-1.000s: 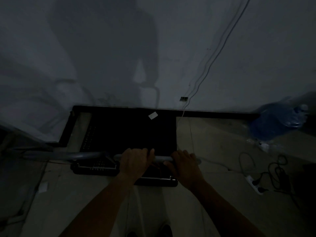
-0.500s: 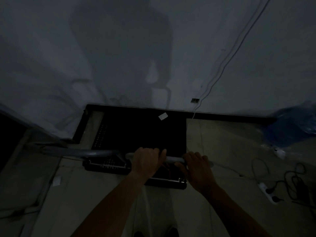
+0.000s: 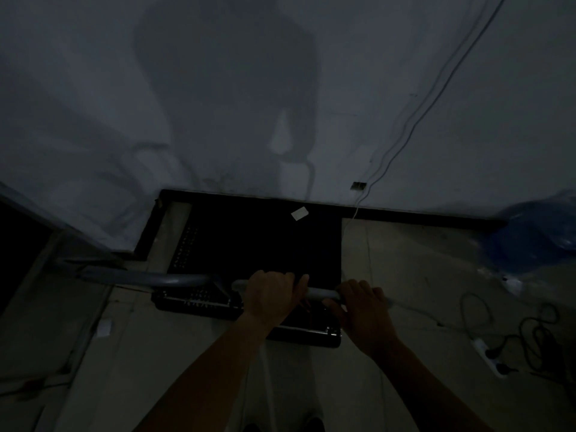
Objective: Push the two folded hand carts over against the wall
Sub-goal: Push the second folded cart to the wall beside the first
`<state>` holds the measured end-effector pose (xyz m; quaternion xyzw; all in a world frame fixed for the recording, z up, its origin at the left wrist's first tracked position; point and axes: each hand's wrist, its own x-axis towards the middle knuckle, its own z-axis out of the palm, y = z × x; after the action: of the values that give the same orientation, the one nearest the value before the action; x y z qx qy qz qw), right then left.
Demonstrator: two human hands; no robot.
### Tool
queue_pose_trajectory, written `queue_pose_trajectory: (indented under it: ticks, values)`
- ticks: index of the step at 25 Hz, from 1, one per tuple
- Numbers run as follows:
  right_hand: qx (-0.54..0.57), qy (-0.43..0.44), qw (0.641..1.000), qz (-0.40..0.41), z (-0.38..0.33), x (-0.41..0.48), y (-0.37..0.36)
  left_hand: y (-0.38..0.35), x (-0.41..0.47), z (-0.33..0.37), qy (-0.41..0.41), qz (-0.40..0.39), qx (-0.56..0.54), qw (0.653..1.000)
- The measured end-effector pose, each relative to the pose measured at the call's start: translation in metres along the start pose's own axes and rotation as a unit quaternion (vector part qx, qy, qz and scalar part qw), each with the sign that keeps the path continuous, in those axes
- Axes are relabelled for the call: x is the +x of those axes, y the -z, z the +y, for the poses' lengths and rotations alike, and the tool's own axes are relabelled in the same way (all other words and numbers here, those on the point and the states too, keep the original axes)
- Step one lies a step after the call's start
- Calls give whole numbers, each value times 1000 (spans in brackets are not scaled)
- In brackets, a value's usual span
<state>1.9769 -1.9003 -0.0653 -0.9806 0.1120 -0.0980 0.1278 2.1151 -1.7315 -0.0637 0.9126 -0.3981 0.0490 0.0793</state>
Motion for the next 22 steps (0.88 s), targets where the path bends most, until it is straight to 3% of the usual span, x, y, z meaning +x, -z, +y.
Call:
queue_pose_trajectory:
  ticks: [22]
  values:
    - [8,-4,999,-36,1,-1,9,7,1,7,15,-15,-2,1000]
